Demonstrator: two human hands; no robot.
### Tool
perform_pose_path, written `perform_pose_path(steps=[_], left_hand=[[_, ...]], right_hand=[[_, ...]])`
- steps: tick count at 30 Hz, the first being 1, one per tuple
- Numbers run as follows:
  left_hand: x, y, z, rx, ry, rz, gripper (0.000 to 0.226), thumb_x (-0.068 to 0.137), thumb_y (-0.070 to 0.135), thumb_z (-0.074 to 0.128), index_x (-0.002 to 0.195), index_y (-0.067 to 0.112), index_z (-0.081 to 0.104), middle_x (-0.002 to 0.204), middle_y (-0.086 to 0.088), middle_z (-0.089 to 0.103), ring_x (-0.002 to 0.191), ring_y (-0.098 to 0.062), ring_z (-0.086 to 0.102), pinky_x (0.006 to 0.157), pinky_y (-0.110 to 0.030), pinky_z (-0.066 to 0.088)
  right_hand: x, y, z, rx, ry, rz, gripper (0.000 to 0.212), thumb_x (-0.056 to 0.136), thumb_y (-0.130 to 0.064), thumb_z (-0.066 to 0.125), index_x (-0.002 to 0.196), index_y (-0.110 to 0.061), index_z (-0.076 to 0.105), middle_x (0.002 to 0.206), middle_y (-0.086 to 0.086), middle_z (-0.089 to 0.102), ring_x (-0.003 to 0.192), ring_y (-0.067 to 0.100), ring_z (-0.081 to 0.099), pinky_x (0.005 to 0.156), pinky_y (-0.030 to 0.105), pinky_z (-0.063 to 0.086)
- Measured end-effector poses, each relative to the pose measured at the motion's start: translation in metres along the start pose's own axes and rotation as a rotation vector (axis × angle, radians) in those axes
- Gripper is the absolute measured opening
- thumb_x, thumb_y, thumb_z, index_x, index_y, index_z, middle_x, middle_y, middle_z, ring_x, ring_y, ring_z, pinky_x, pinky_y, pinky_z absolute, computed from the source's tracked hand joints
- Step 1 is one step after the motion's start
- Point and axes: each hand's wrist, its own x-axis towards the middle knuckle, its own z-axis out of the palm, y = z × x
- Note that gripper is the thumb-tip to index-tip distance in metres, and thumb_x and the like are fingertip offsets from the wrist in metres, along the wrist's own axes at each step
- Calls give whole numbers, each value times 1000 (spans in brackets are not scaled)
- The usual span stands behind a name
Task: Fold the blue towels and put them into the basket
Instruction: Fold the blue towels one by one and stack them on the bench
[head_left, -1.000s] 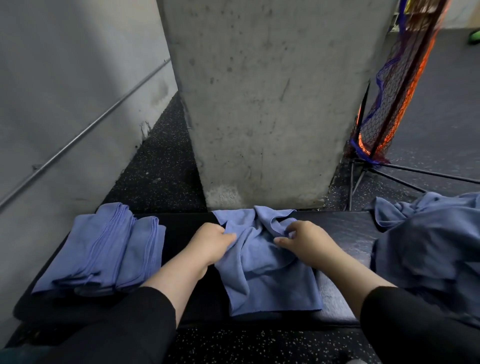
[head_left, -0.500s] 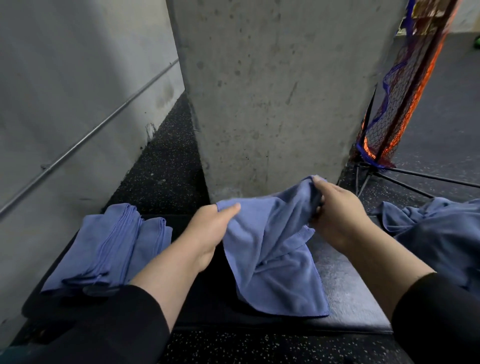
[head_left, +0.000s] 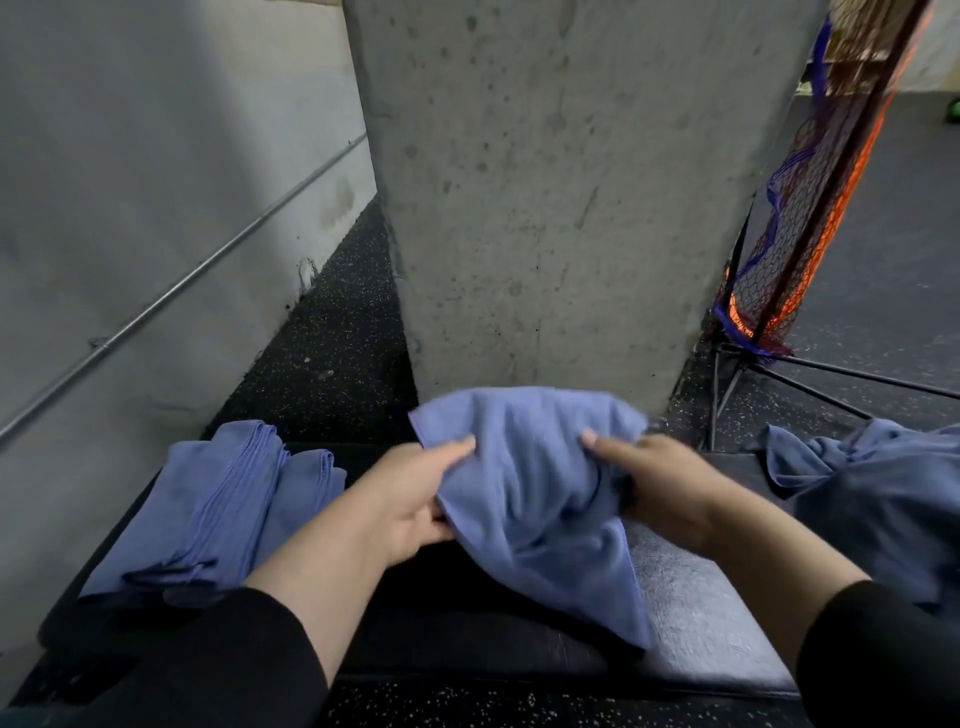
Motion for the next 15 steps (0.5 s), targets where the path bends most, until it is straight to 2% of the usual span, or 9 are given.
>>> perform_pose_path(steps=[2,3,4,6,8,10,11,13,15], left_hand=[[4,-3,4,-50,67,24,18,102,21,57,111,10,70,103,-14,76,81,-23,73,65,-32,57],[5,1,4,-126,122,63,17,102,20,57,105,10,70,104,-15,75,78,-22,73,62,-30,55],[9,7,1,-208,168,98,17,102,22,58,102,10,70,104,-16,75,79,-23,73,63,-30,56],[15,10,-4,-278,136,79,24,100,29,61,108,8,71,105,-16,76,89,-28,75,72,-37,60],[11,-2,-6,-125,76,-61,27,99,25,62,115,5,71,104,-17,76,97,-33,73,83,-45,60],[13,-13,-3,-61,100,-73,25,101,15,58,117,0,69,99,-20,76,92,-34,74,80,-42,60],[14,-11,-2,-100,121,-33,24,102,13,56,115,-2,68,92,-18,76,86,-31,74,74,-37,60],[18,-2,-5,-236,177,53,21,103,17,55,106,2,69,80,-11,76,69,-20,73,60,-27,58],[19,4,-10,-259,163,24,20,100,24,61,108,8,70,91,-10,77,71,-20,72,60,-28,57]], right_hand=[[-2,1,4,-84,25,-3,41,86,-35,78,98,4,69,106,28,71,96,35,71,89,55,55],[0,-3,3,-8,57,-48,38,90,-34,73,100,3,69,110,28,70,98,33,71,92,55,53],[3,-8,-2,138,65,-89,40,93,-37,69,104,2,69,113,29,69,101,32,70,96,55,52],[5,-17,-9,358,-23,-101,53,95,-46,63,117,2,66,119,27,68,113,35,67,102,54,49],[0,-8,-8,193,-94,-27,53,93,-45,66,120,0,67,118,25,69,117,40,64,106,61,45],[-6,7,-3,-107,-118,82,41,90,-36,72,113,-3,71,112,21,72,112,39,67,103,65,45],[-8,7,-1,-154,-90,84,36,90,-32,73,111,-3,72,111,20,73,108,36,69,102,63,46],[-4,-1,-2,14,25,-9,37,93,-28,69,113,3,69,113,23,71,101,31,71,100,53,51],[1,-10,-12,293,90,-101,46,94,-32,67,119,8,64,115,26,70,103,33,69,94,48,53]])
